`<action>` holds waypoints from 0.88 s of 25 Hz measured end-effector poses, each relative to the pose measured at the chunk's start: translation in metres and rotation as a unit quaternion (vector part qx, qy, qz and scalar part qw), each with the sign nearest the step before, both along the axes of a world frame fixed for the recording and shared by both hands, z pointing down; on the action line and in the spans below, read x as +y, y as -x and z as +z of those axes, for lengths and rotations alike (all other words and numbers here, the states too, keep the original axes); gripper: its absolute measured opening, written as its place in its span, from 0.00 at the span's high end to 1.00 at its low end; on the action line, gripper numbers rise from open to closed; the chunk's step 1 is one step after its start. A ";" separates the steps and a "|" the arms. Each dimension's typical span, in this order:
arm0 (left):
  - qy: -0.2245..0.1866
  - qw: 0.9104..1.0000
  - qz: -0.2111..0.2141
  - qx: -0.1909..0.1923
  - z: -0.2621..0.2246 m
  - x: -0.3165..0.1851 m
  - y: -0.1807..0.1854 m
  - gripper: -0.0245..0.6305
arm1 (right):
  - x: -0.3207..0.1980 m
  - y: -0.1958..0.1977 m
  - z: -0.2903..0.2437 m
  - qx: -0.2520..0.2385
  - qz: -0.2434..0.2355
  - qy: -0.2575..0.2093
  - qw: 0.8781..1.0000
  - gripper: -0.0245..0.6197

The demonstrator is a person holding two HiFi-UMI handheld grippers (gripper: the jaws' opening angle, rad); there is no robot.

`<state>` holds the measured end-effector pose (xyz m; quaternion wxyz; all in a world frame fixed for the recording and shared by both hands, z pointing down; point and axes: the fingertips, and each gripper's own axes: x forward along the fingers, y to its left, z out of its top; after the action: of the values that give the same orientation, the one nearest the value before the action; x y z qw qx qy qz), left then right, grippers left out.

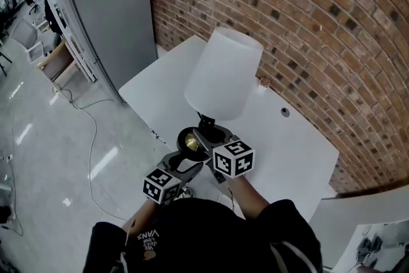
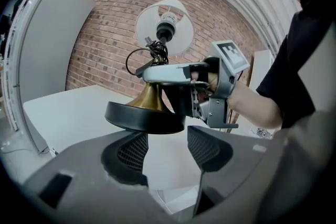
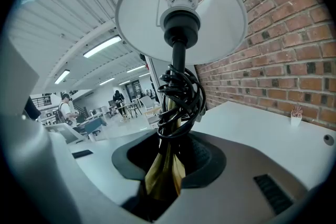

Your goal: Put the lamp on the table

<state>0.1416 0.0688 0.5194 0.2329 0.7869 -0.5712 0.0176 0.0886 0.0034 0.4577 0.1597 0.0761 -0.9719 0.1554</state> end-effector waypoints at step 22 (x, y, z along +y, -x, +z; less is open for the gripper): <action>0.004 0.992 0.129 0.000 0.004 -0.063 0.133 0.62 | -0.073 0.113 0.000 0.007 0.133 -0.011 0.991 0.78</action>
<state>0.0082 0.0055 0.5234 0.2315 0.8533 -0.4646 0.0495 -0.0239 -0.0698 0.4575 0.1439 0.2076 -0.9535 0.1645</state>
